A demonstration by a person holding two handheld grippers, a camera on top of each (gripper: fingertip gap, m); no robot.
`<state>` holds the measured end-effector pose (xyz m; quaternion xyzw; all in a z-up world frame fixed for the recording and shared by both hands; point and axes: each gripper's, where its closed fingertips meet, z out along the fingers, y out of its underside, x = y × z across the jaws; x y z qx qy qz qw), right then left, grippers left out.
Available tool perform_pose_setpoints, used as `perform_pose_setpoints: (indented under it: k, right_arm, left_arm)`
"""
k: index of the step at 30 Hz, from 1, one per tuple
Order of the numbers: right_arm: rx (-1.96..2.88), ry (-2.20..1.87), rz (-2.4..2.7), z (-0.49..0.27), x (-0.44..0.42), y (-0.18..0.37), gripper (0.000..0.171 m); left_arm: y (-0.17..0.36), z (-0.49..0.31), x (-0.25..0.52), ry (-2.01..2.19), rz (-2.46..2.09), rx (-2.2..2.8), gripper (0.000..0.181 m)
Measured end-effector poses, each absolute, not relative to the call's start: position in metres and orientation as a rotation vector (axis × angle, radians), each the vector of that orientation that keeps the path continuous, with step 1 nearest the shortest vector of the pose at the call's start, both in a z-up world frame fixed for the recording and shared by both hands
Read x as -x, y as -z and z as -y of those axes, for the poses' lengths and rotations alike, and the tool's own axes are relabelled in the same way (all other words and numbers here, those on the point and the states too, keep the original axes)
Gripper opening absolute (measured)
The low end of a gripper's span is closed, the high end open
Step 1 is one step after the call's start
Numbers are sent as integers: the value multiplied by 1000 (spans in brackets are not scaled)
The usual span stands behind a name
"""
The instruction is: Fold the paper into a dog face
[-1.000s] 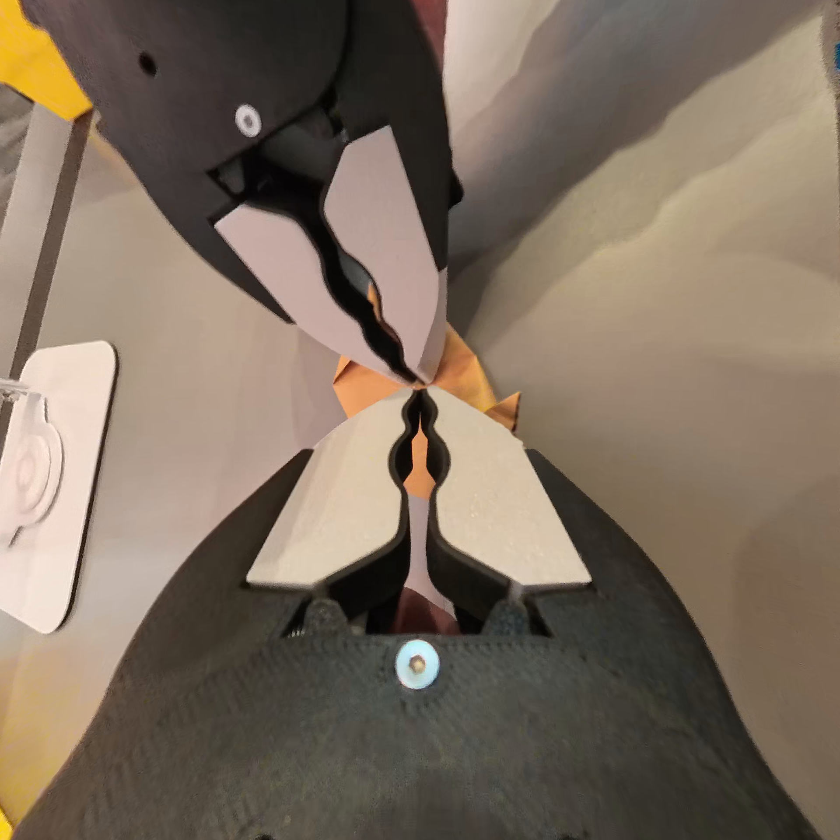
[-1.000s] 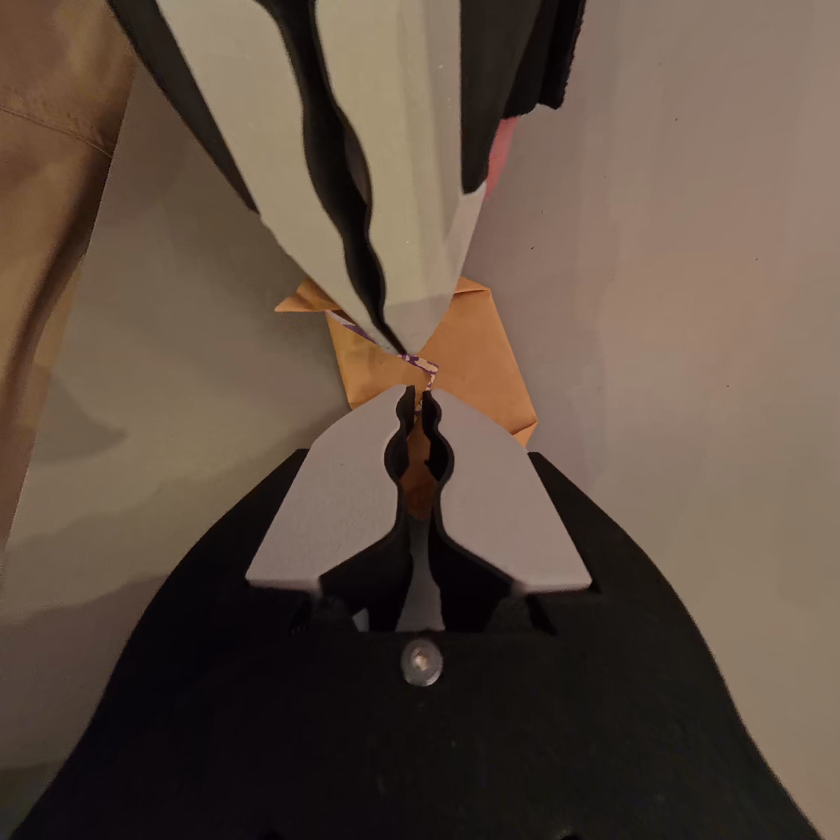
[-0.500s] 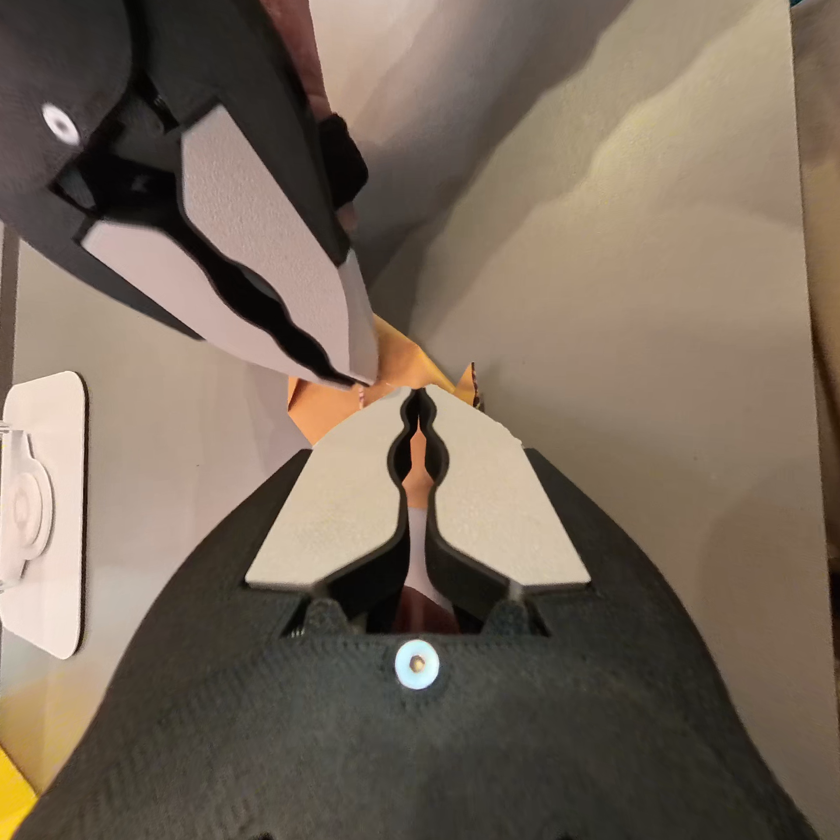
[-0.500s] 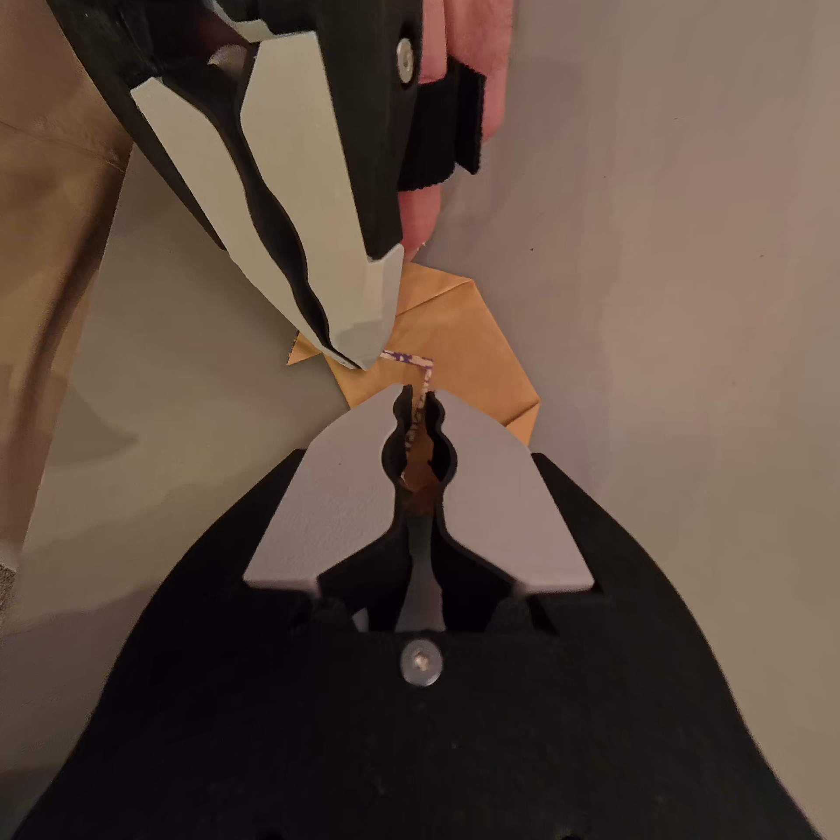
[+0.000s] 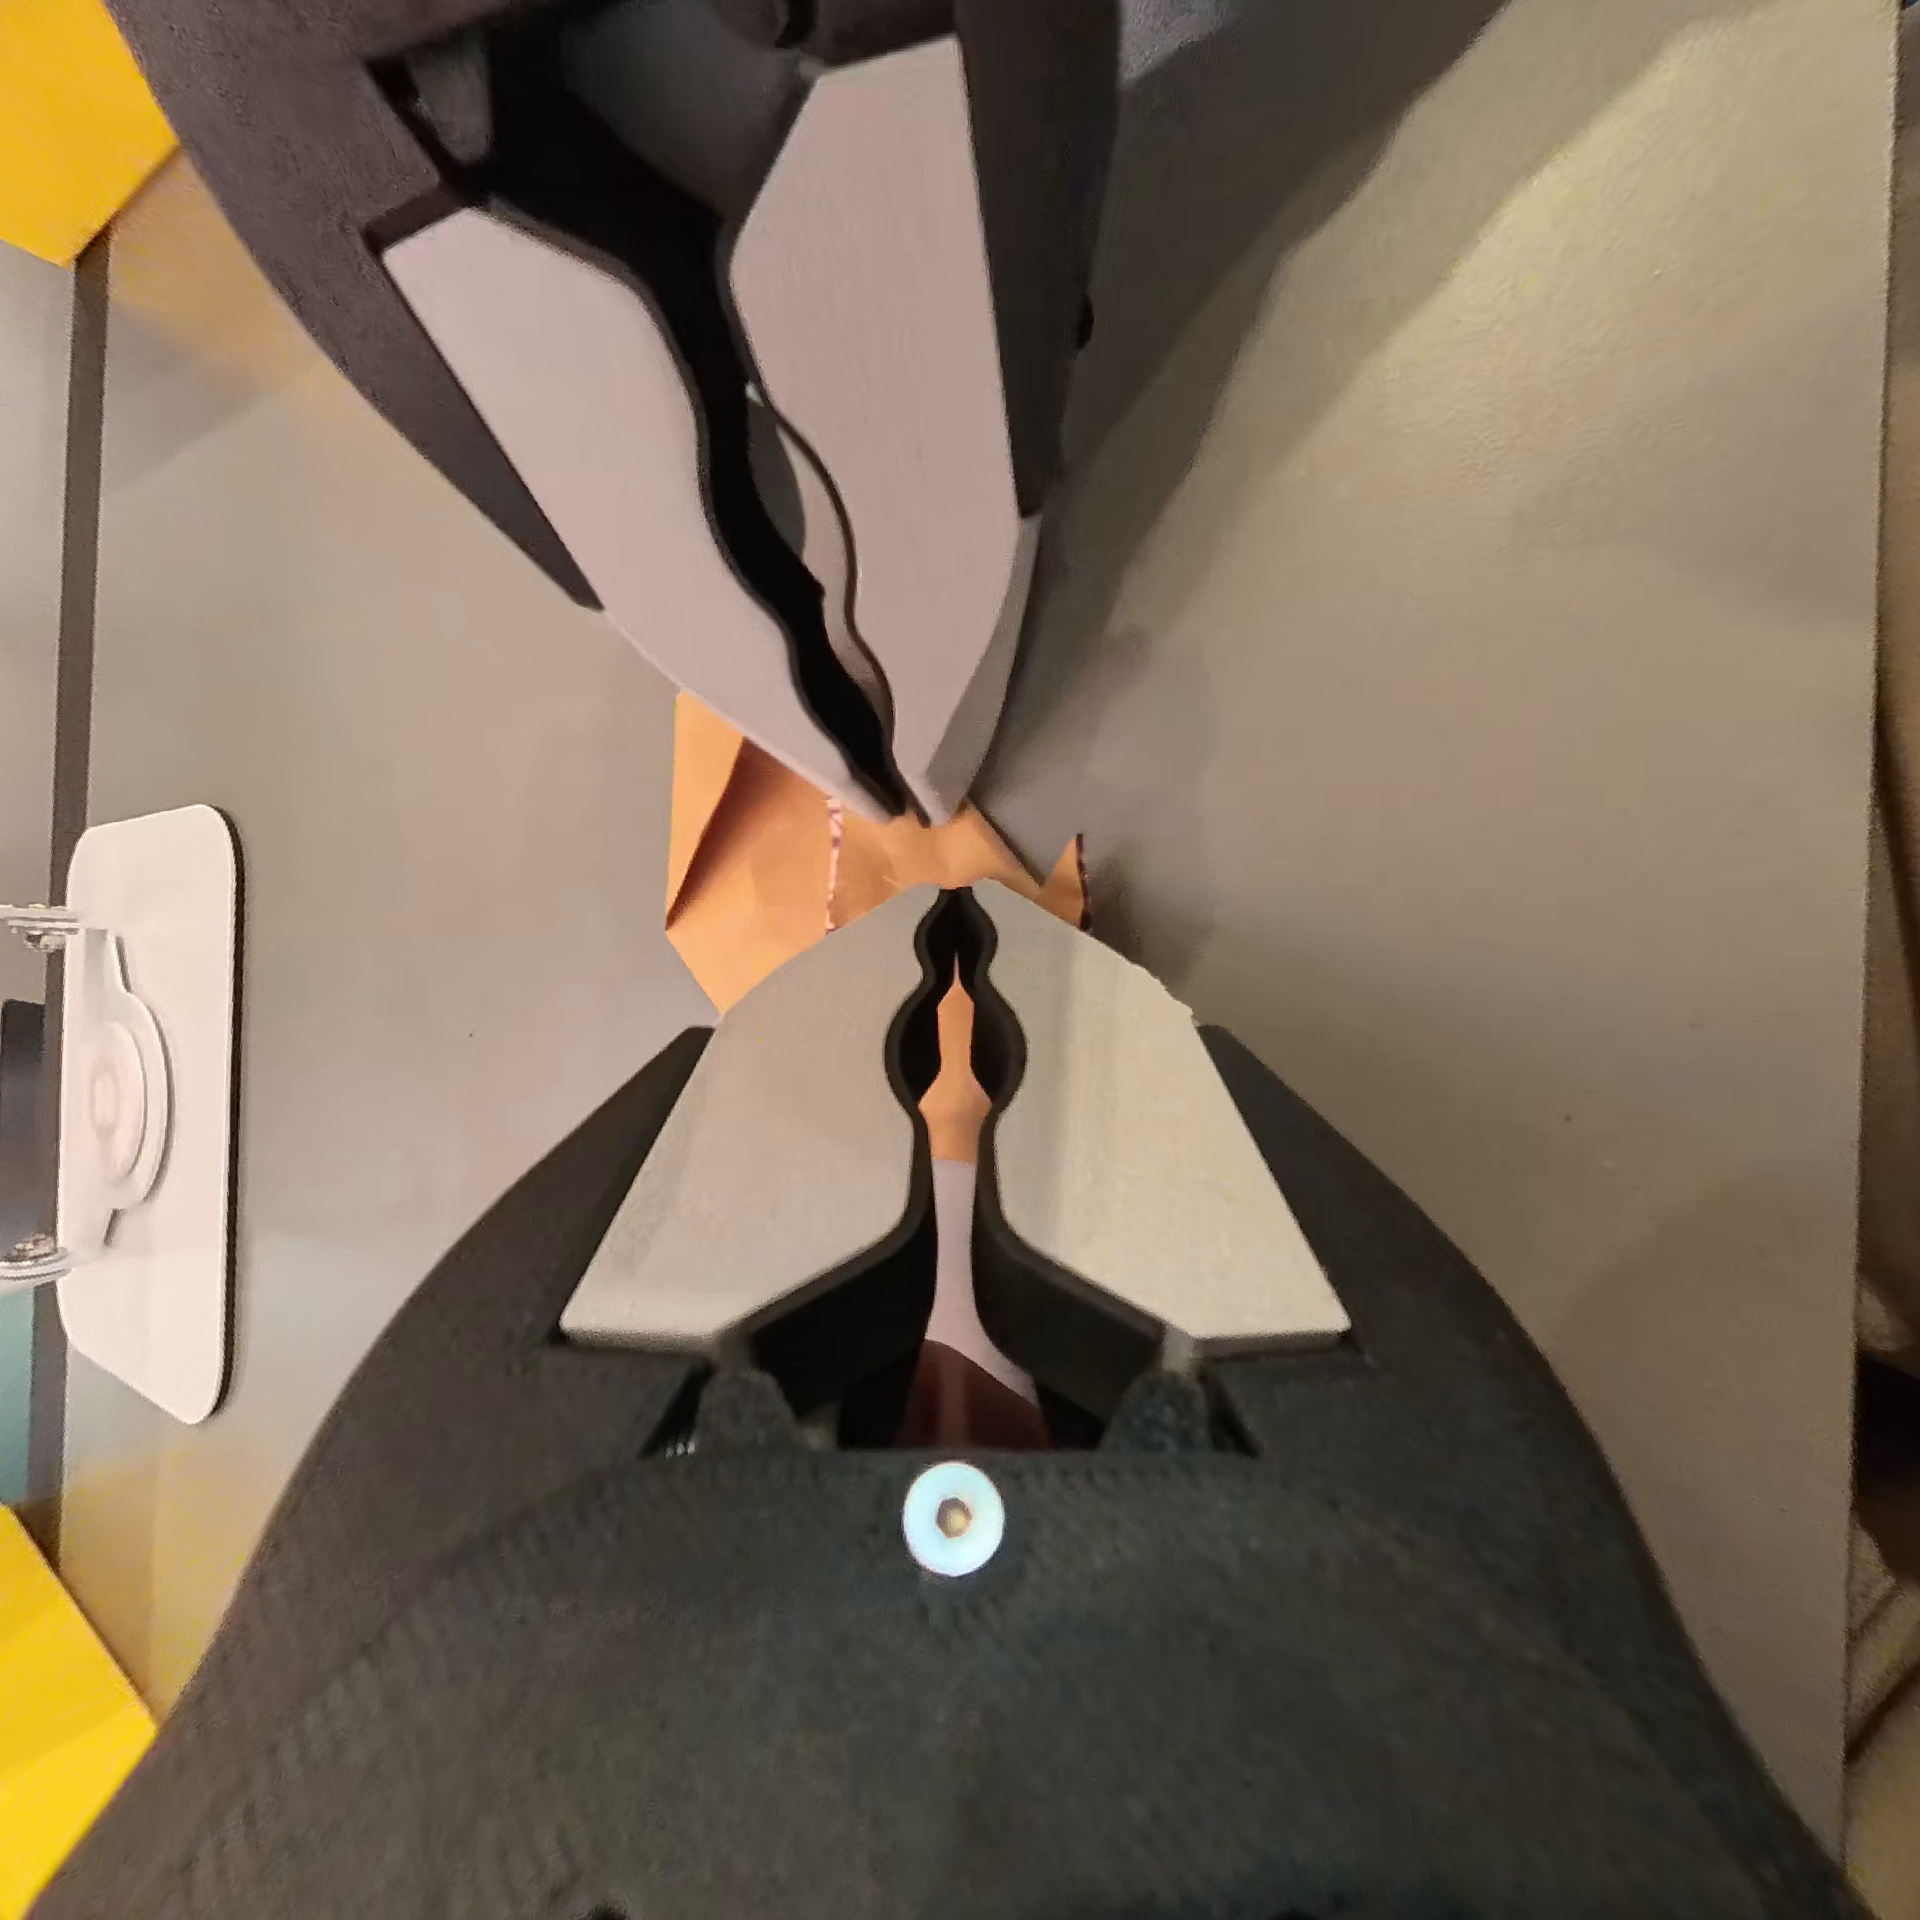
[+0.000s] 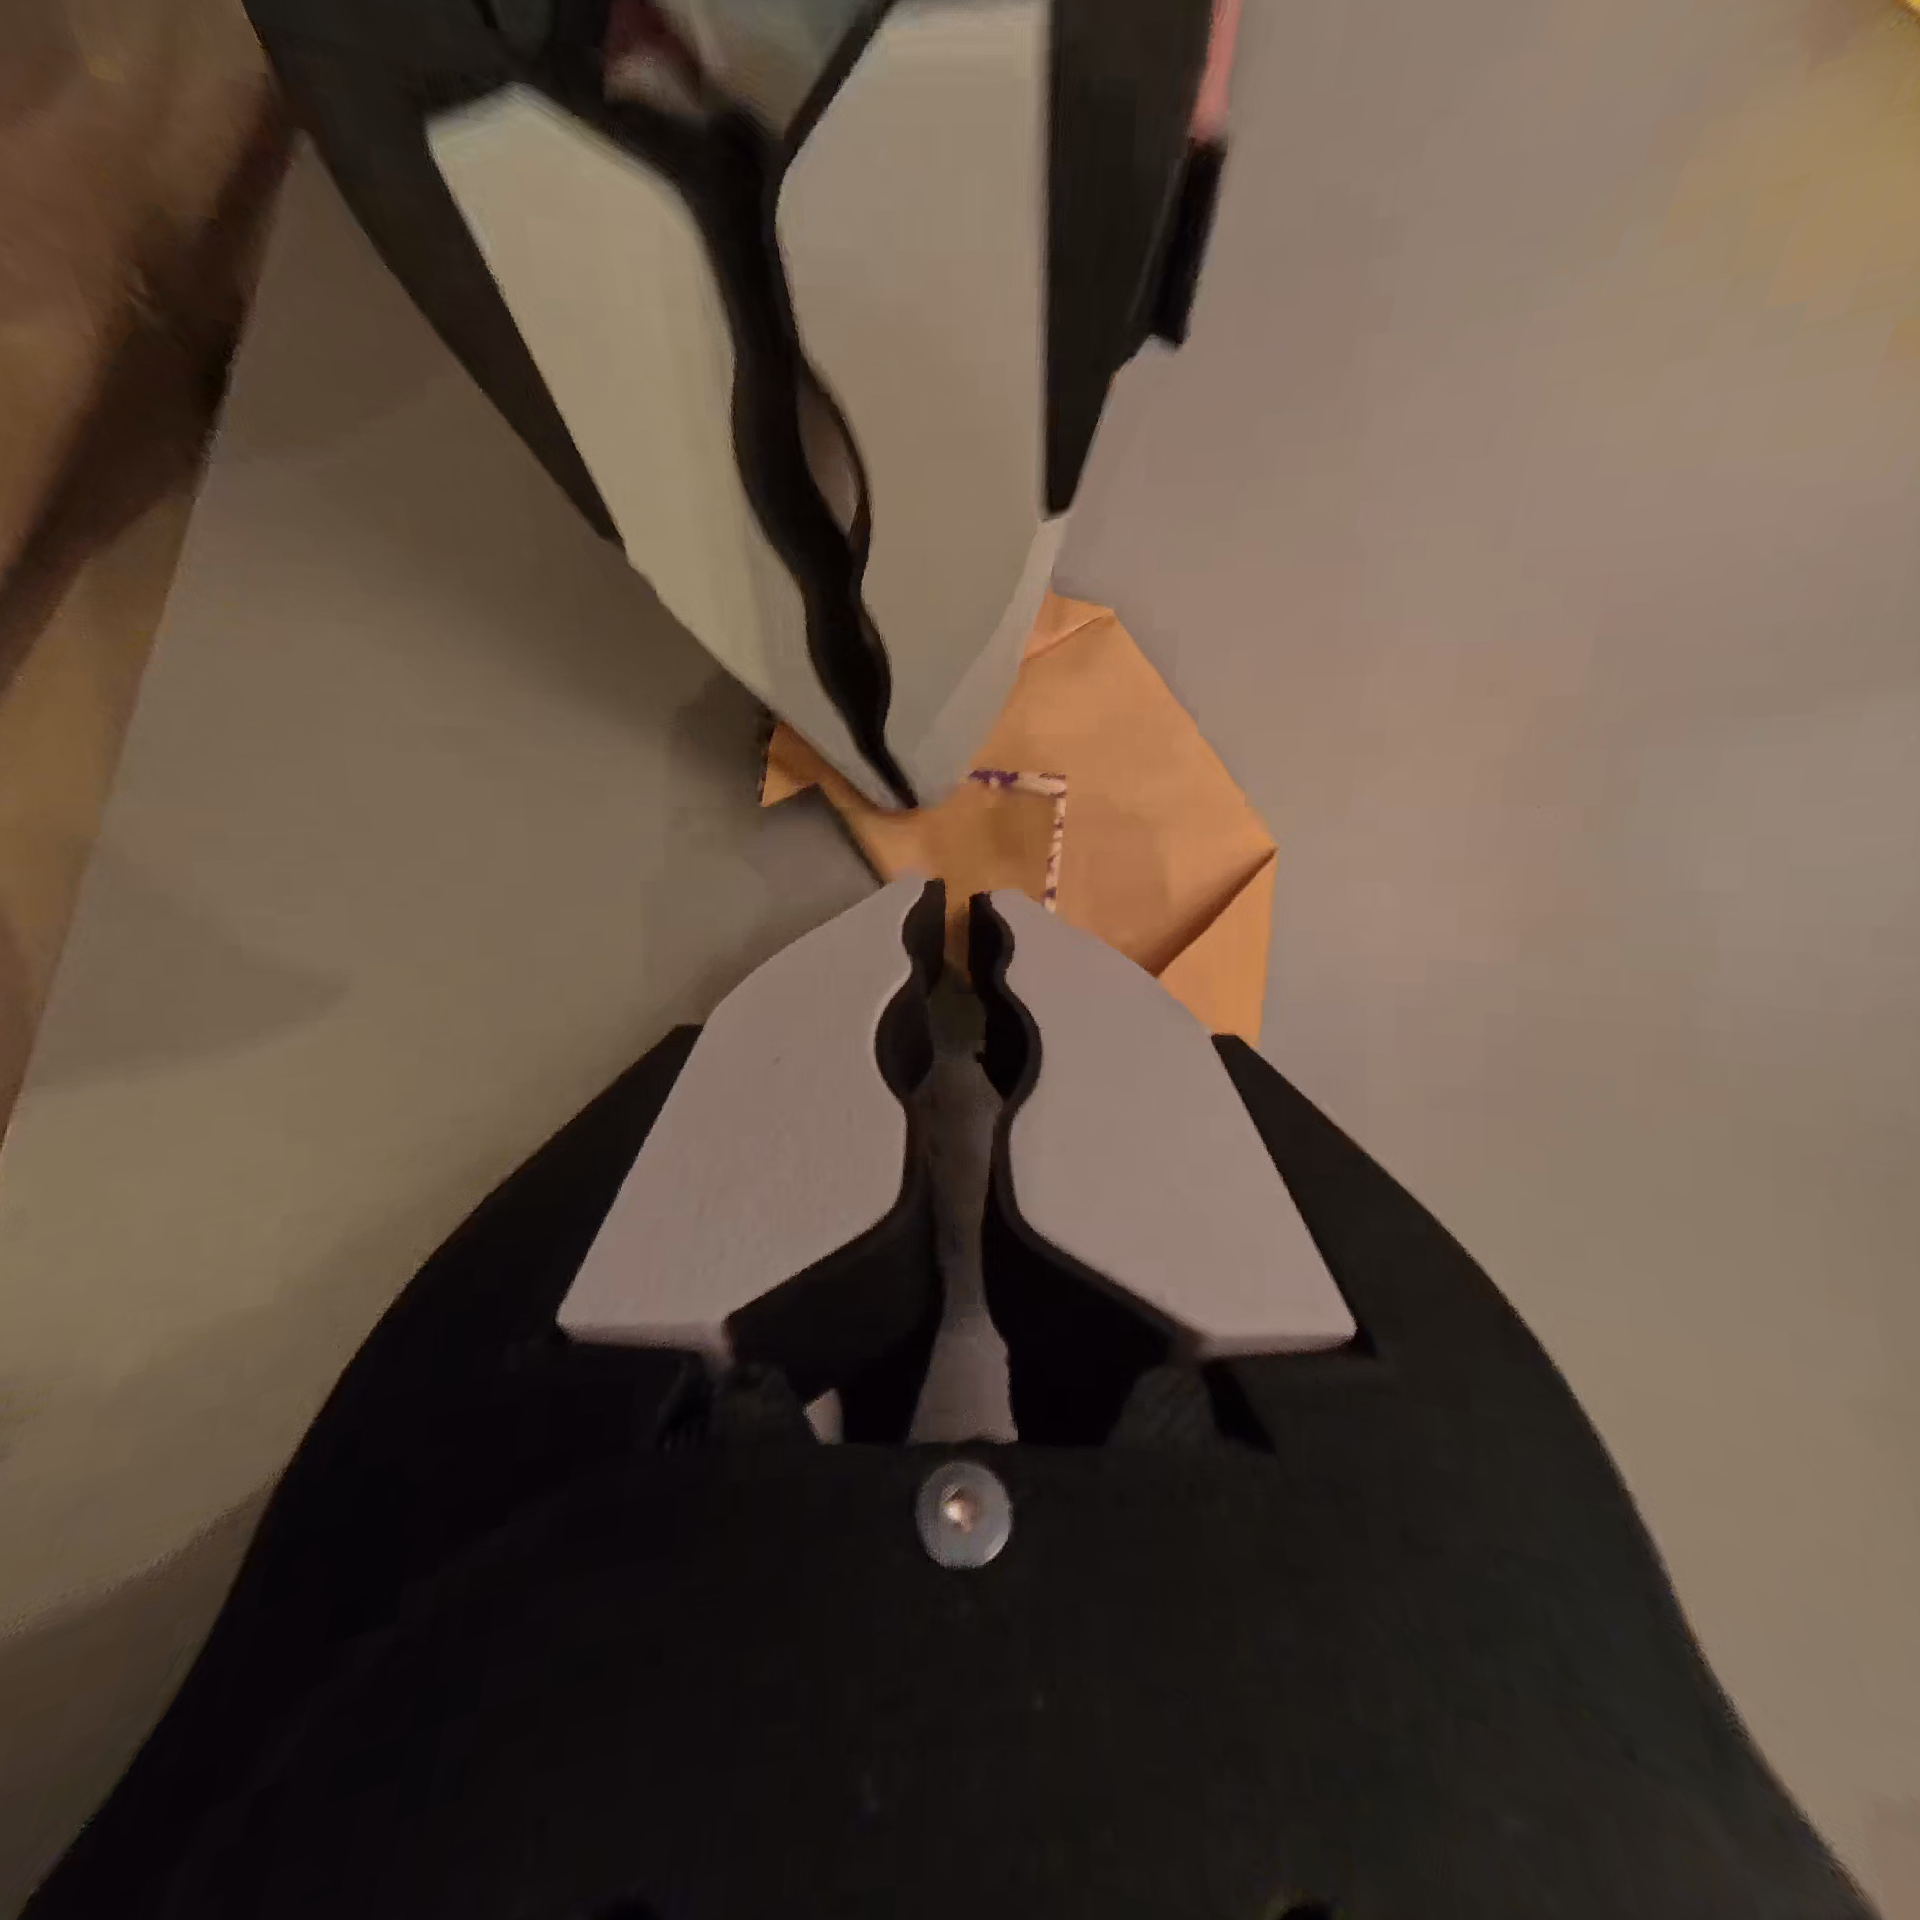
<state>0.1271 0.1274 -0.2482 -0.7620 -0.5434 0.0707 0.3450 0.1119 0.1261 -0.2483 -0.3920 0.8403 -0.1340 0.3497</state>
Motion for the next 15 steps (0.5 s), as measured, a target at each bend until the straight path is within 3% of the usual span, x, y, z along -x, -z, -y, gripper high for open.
perform_pose_setpoints:
  k: [15]
  right_arm:
    - [1788, 169, 1527, -128, -147, 248, 0]
  left_arm:
    - [248, -127, -111, 289, -2127, 1032, 0]
